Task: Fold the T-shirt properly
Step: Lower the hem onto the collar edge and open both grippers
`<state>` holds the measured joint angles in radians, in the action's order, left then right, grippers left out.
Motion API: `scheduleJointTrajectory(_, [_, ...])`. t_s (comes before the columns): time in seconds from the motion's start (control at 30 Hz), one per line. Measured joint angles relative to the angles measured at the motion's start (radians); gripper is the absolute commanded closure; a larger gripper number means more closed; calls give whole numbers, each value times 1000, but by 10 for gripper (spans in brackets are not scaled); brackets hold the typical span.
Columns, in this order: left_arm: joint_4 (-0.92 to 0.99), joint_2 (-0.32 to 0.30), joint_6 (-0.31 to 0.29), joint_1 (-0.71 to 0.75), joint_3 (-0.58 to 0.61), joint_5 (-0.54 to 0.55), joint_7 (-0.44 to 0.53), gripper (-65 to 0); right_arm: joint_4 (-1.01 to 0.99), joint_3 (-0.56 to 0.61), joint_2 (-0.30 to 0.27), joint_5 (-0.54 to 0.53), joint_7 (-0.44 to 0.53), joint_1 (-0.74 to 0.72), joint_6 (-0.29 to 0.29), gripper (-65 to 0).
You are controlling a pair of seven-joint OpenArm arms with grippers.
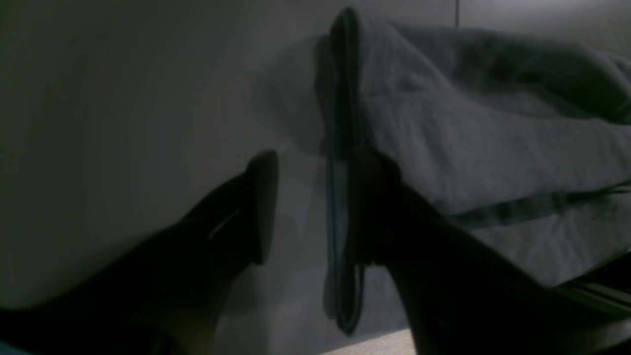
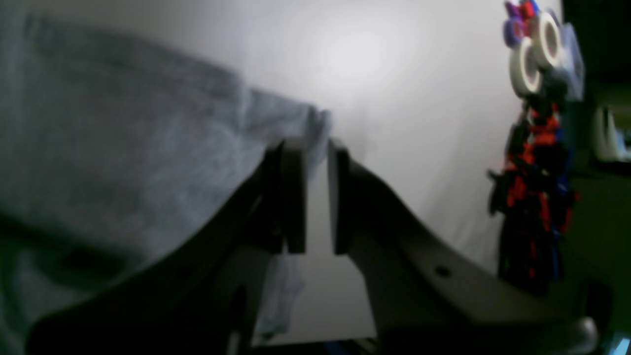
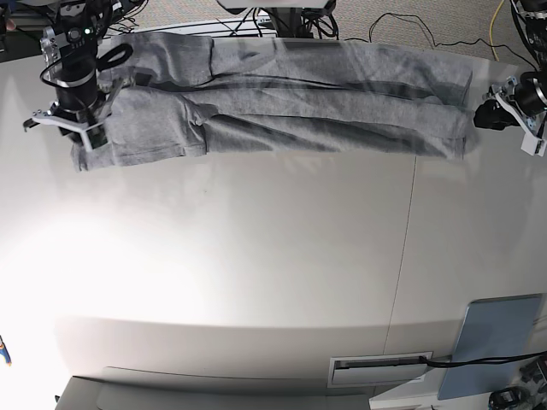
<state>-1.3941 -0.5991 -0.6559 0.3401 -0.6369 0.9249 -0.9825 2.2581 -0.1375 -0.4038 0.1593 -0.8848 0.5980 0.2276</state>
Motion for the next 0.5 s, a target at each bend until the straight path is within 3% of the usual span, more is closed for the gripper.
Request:
scheduleJointTrajectory(0.23, [0,0,-8,-9,0,42,15,-335,0,0,0,1,3,-2,-2,-87])
scheduleJointTrajectory(0.27, [0,0,-35,-16,0,63,10,-337,0,0,0,0,3,-3,-2,-87])
scheduleJointTrajectory(0.37, [0,0,-38,-49,0,153,-54,-337,0,0,0,1,3,-2,-2,-87])
scheduleJointTrajectory(0.5, [-1,6,-38,-69,0,163,-80,-337,0,0,0,1,3,-2,-2,-87])
